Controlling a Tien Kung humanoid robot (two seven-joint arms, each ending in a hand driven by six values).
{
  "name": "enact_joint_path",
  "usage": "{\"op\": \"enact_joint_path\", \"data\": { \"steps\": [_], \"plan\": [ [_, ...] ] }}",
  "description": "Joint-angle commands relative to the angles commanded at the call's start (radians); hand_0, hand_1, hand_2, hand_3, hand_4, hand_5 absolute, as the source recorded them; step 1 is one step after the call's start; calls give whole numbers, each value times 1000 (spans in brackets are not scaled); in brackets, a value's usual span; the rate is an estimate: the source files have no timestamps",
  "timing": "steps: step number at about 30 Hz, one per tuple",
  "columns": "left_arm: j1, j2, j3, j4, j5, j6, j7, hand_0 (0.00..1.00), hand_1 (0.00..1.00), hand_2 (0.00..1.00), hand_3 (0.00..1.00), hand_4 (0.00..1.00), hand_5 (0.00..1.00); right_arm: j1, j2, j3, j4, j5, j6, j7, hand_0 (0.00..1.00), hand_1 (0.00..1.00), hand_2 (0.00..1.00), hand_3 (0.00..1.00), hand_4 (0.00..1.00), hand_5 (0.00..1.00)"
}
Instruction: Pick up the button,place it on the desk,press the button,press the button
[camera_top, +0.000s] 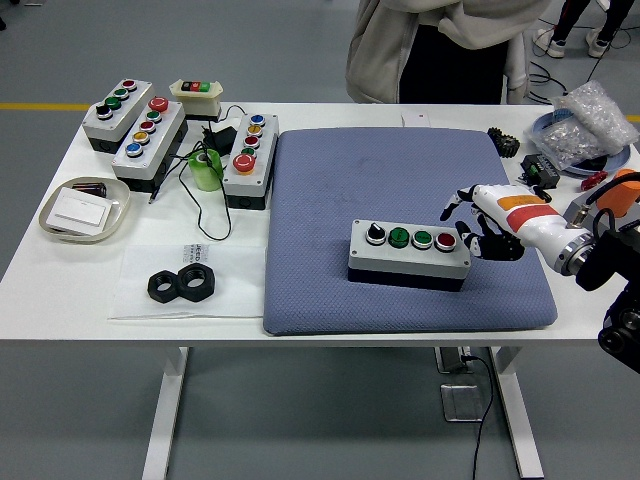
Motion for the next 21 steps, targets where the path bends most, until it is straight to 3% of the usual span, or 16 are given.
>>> {"op": "enact_joint_path", "data": {
  "steps": [21],
  "plan": [
    [-1,-1,-4,0,5,-1,2,753,792,868,787,556,998,-20,1,-42,-21,-2,17,-15,98,2,70,601,483,2]
  ]
}}
